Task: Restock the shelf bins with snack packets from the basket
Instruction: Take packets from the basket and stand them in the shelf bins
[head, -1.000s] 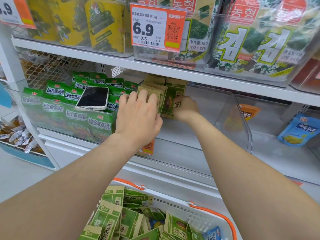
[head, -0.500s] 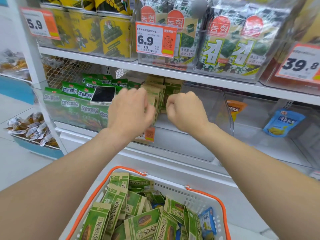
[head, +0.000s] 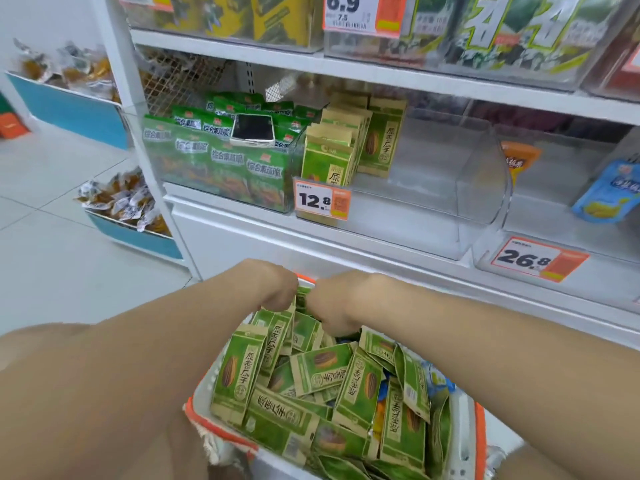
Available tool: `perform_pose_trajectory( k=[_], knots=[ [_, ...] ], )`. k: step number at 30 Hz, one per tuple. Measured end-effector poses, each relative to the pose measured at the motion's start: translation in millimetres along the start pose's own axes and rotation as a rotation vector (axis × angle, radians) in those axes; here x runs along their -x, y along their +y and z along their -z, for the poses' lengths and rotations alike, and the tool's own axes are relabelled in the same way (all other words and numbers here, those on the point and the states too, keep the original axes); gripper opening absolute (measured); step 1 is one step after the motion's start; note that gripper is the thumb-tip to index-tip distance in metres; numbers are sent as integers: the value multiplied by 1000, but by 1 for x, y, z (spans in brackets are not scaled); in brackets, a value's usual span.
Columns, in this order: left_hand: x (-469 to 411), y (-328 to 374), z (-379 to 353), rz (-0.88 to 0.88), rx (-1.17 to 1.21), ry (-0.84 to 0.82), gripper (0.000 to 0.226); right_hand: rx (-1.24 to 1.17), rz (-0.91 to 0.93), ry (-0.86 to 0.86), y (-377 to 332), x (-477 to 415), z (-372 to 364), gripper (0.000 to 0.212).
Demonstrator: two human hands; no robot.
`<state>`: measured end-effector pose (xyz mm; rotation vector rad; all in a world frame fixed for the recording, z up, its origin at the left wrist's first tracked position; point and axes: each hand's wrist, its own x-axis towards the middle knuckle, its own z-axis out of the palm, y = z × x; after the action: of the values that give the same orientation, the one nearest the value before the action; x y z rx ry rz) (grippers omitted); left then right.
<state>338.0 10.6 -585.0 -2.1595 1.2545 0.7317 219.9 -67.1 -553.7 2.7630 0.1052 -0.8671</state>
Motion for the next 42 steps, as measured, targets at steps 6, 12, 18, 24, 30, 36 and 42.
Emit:
perform_pose_trajectory(
  k=[6,12,18,24,30,36,42],
  knots=[
    [-20,1,-49,-72,-200,-242,62,-4,74,63,-16,-16,-2,10],
    [-23,8,-49,-122,-85,-110,28,16,75,25,-12,-23,-5,10],
    [-25,7,-25,-226,92,-51,21,-35,-41,-135,0,-18,-7,25],
    [-12,-8,33,-316,459,191,3,-284,-140,-271,46,5,4,47],
    [14,-1,81,-321,862,548,7,-1288,-223,108,94,27,14,35],
    [40,8,112,-247,1372,871,31,-1510,-246,494,125,64,39,30],
    [53,18,128,-298,1610,939,31,-1706,-285,942,127,72,44,34]
  ],
)
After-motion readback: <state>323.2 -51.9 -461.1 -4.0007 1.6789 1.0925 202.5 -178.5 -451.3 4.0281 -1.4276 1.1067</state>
